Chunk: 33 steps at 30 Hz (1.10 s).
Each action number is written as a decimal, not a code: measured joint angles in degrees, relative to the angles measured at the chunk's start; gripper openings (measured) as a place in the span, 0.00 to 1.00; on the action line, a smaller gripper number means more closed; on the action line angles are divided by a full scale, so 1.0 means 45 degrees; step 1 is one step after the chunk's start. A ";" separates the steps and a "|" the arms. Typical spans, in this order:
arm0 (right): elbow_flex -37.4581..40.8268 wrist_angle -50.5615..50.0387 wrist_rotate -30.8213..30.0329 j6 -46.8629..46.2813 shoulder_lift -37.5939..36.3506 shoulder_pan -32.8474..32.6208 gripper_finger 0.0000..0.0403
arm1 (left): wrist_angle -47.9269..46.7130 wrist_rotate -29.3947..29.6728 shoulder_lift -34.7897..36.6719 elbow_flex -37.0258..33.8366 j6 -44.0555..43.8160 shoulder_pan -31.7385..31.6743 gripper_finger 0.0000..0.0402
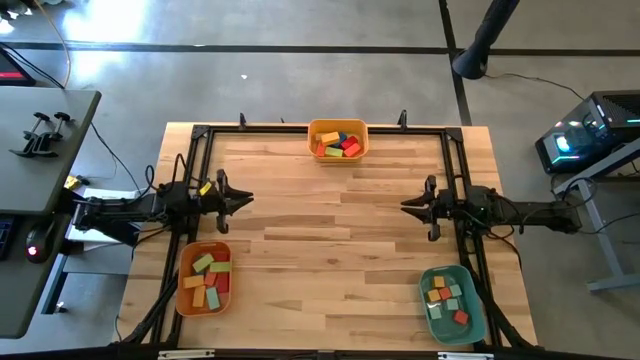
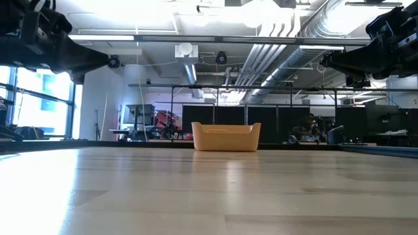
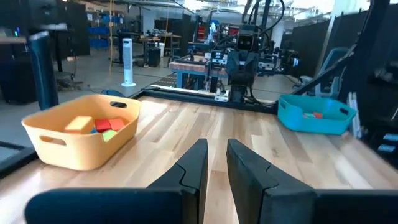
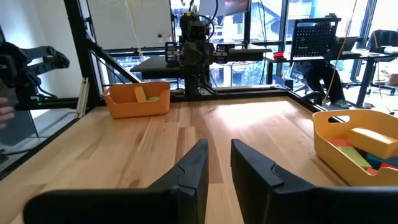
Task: Sort blocks by size
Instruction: Return to Home Position
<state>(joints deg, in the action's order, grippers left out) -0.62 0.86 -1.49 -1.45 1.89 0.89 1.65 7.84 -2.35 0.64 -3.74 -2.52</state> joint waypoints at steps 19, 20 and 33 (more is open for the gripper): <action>0.0005 0.0004 0.0009 0.0000 0.0001 0.0000 0.15 | -0.0078 -0.0447 -0.0380 0.0000 0.0872 0.0000 0.11; 0.0005 0.0002 0.0009 -0.0003 0.0005 0.0000 0.15 | -0.0078 -0.0447 -0.0379 0.0000 0.0872 0.0000 0.11; 0.0005 0.0005 0.0014 0.0335 0.0004 0.0000 0.15 | -0.0078 -0.0457 -0.0374 0.0000 0.0876 0.0000 0.11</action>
